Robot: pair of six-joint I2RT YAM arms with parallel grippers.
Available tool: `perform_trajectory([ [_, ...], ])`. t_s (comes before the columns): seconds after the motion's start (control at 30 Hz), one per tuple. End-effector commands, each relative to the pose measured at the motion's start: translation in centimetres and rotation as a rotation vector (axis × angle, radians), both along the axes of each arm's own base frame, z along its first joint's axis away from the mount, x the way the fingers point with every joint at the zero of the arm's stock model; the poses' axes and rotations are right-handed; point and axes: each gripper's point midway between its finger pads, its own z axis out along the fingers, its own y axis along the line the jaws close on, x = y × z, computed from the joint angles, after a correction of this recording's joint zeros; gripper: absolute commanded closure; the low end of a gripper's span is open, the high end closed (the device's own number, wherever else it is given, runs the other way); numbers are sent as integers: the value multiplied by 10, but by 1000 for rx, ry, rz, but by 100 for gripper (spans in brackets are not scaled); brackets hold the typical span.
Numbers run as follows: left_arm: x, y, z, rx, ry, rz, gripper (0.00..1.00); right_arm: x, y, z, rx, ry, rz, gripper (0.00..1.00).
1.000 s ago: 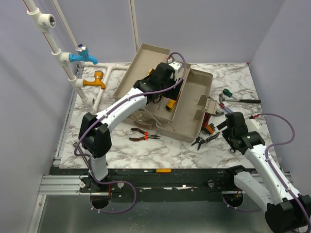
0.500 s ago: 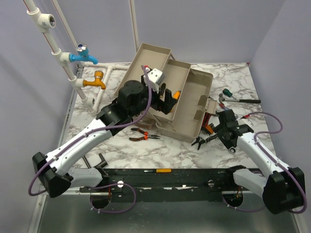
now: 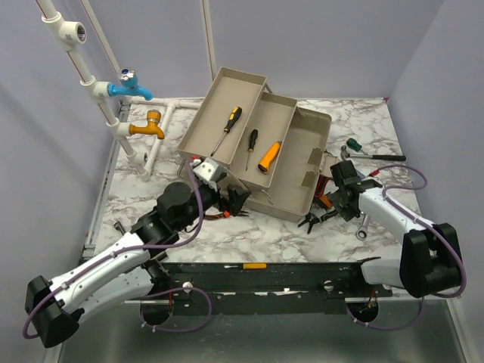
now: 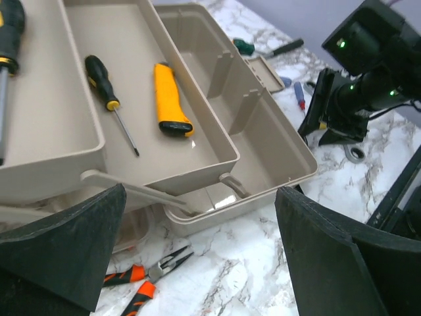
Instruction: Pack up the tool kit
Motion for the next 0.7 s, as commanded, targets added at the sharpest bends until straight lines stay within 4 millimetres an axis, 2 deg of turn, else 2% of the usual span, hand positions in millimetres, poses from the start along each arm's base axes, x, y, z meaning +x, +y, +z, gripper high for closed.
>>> perform_trajectory([
  [0.0, -3, 25, 25, -130, -144, 85, 1, 8, 1, -5, -1, 1, -25, 50],
  [0.17, -12, 39, 15, -170, -194, 99, 1, 11, 1, -14, -3, 18, -28, 54],
  [0.33, -20, 34, -4, -187, -202, 45, 1, 16, 2, -19, -16, 39, -24, 56],
  [0.67, -19, 30, -14, -174, -189, 40, 1, -2, -3, -47, -58, 170, 10, 59],
])
